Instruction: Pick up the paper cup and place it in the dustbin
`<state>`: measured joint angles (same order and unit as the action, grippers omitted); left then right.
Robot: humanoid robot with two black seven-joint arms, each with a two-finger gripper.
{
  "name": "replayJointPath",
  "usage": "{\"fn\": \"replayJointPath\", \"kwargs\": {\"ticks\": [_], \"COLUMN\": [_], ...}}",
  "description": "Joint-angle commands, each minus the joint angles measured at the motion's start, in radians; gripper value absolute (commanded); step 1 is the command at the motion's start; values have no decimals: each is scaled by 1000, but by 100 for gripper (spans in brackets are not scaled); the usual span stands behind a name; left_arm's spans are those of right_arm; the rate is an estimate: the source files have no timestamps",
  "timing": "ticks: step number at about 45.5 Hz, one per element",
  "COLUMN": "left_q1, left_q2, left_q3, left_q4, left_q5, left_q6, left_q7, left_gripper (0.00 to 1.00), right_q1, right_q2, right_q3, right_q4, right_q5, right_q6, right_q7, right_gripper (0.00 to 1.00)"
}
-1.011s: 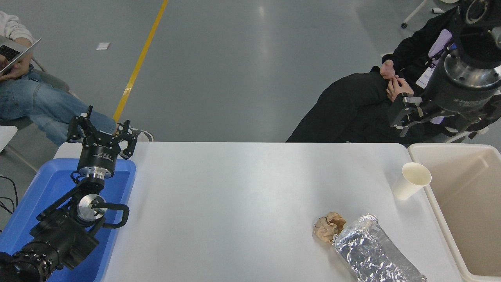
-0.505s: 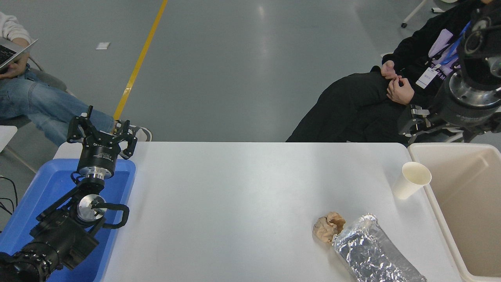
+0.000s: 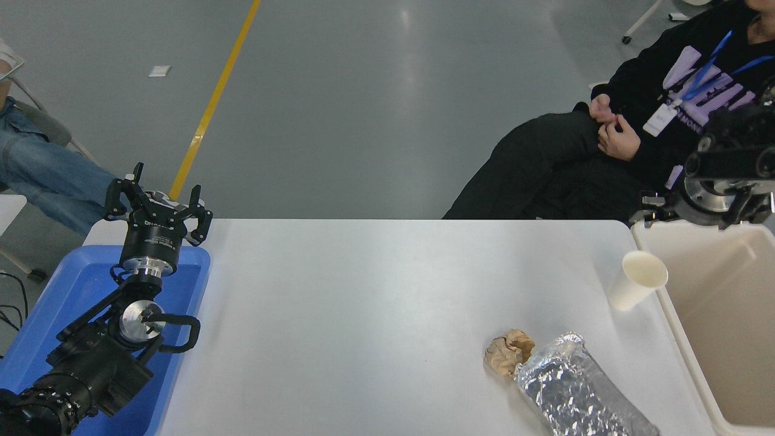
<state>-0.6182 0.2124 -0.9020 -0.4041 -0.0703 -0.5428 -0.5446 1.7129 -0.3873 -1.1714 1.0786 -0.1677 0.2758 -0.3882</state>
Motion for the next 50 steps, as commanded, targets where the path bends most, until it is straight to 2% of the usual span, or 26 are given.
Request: {"fn": "replayJointPath", "kwargs": {"ticks": [1, 9, 16, 27, 31, 36, 45, 50], "left_q1": [0, 0, 0, 0, 0, 0, 0, 0], "left_q2": [1, 1, 1, 1, -1, 1, 1, -1], "left_q3": [0, 0, 0, 0, 0, 0, 0, 0], "left_q4": [-1, 1, 1, -1, 1, 1, 1, 1], "left_q5": [0, 1, 0, 0, 0, 0, 0, 0], "left_q6": [0, 0, 0, 0, 0, 0, 0, 0], "left_q7": [0, 0, 0, 0, 0, 0, 0, 0], "left_gripper": [99, 99, 99, 99, 99, 99, 99, 99], "right_q1": [-219, -314, -397, -489, -510, -523, -523, -513], "right_q2": [-4, -9, -4, -9, -9, -4, -7, -10], "right_q3": [85, 127, 159, 297, 331, 340, 338, 338], "right_q4": [-163, -246, -341, -410, -431, -436, -431, -421], "right_q5": [-1, 22, 82, 86, 88, 88, 201, 225], "right_q6": [-47, -122, -127, -159, -161, -161, -153, -145], "right_q7": [0, 0, 0, 0, 0, 0, 0, -1], "right_gripper": [100, 100, 100, 100, 95, 84, 31, 11]}}
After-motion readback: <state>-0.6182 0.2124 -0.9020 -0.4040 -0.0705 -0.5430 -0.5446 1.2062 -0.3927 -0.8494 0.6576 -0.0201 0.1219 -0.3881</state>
